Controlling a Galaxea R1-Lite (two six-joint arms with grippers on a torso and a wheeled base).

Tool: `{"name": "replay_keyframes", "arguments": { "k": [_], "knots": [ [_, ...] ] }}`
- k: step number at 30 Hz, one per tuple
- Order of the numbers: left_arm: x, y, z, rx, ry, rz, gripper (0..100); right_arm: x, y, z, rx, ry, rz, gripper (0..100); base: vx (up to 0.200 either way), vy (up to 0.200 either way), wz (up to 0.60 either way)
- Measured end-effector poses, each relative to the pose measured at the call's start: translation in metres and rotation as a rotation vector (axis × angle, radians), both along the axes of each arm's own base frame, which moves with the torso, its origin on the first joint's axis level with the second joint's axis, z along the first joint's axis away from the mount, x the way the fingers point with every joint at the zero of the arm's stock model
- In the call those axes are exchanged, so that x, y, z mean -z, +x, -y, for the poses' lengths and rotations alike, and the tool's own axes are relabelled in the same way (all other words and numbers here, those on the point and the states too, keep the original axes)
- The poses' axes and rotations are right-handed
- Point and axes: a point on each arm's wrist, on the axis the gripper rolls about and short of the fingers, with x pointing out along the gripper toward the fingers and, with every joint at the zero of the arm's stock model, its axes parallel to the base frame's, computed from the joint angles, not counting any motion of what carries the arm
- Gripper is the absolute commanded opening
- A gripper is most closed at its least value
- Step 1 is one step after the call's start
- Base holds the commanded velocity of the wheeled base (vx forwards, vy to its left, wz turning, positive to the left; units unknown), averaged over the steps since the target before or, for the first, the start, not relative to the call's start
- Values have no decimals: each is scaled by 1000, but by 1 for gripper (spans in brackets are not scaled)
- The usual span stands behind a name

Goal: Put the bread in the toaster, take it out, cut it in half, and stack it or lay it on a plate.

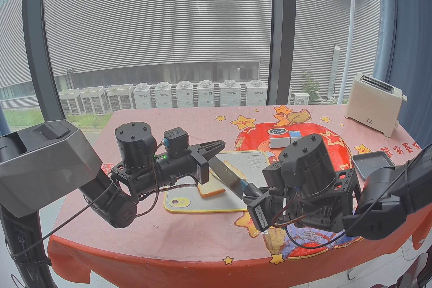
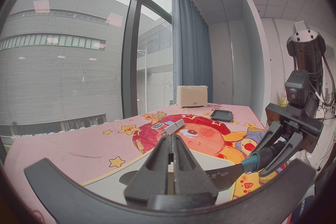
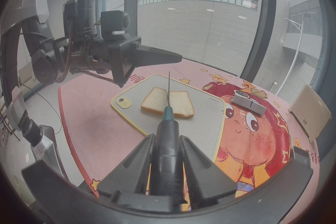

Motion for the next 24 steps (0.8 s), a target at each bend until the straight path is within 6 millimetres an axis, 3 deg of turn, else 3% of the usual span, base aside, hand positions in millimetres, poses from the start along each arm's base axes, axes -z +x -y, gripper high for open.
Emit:
{"name": "replay_keyframes", "arguments": {
  "k": [24],
  "knots": [
    [6, 2, 1, 0, 6, -10, 0, 4, 1, -4, -8, -9, -4, 0, 0, 0, 0]
  ]
}}
